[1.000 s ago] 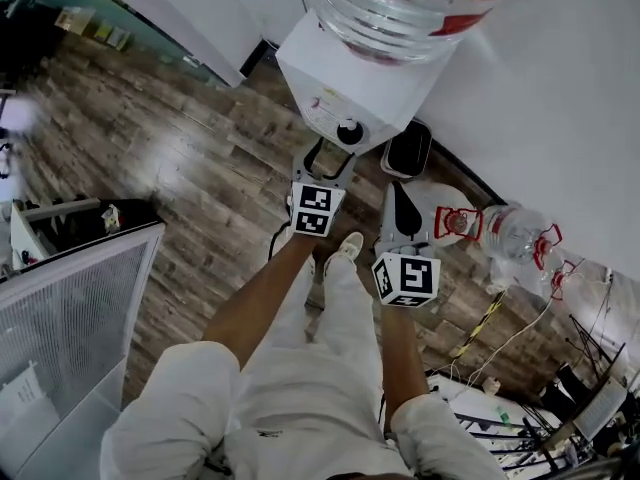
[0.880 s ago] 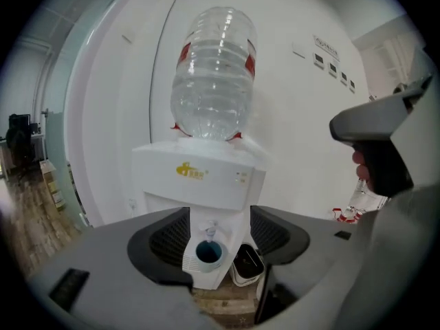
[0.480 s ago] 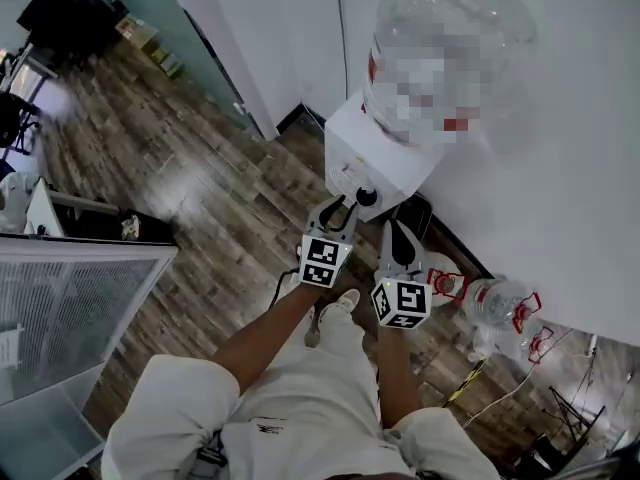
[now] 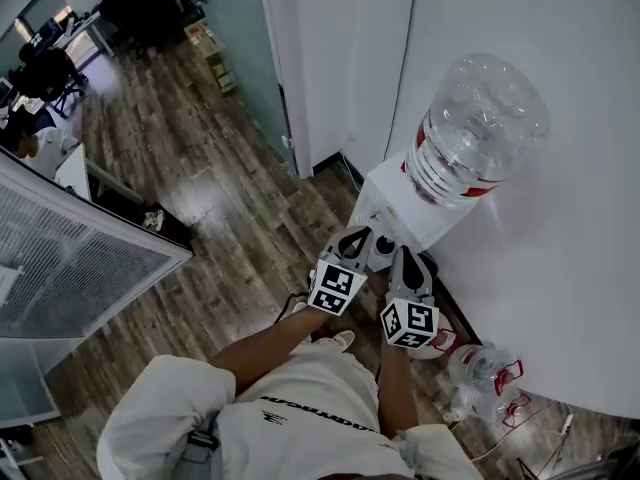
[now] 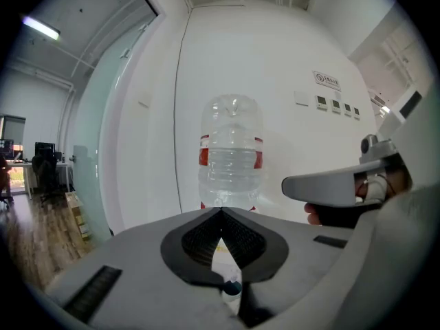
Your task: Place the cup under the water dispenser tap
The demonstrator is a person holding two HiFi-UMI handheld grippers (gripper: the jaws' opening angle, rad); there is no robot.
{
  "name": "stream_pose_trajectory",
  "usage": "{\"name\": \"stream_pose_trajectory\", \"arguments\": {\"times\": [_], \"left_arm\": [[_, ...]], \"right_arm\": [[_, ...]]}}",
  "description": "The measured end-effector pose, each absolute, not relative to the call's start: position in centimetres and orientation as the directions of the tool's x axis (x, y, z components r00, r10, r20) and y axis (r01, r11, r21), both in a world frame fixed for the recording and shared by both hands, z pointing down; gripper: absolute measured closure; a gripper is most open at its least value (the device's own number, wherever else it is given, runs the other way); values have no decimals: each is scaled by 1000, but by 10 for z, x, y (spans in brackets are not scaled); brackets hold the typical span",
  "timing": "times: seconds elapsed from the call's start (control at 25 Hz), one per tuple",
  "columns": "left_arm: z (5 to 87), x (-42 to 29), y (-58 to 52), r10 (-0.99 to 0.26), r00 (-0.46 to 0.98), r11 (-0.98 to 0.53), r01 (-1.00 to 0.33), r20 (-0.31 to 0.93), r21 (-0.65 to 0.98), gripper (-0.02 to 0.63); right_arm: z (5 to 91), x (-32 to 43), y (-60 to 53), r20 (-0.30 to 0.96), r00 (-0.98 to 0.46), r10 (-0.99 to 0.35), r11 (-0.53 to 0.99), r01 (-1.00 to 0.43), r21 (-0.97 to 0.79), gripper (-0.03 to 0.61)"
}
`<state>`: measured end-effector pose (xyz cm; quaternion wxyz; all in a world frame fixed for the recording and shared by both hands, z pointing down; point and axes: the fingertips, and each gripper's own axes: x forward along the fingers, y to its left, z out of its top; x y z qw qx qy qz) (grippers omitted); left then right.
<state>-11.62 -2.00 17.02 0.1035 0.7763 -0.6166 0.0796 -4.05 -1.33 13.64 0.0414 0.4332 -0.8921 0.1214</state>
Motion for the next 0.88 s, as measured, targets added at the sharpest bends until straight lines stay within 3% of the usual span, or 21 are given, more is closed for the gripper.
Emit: {"name": "stream_pose_trajectory", "arguments": {"times": [0.88], "left_arm": [[76,-135,5,-975,197,-197,-980,105,14,615]], "right_arm": [[76,-81,-6,118,-687,-717,677,-726,-116,581]]}}
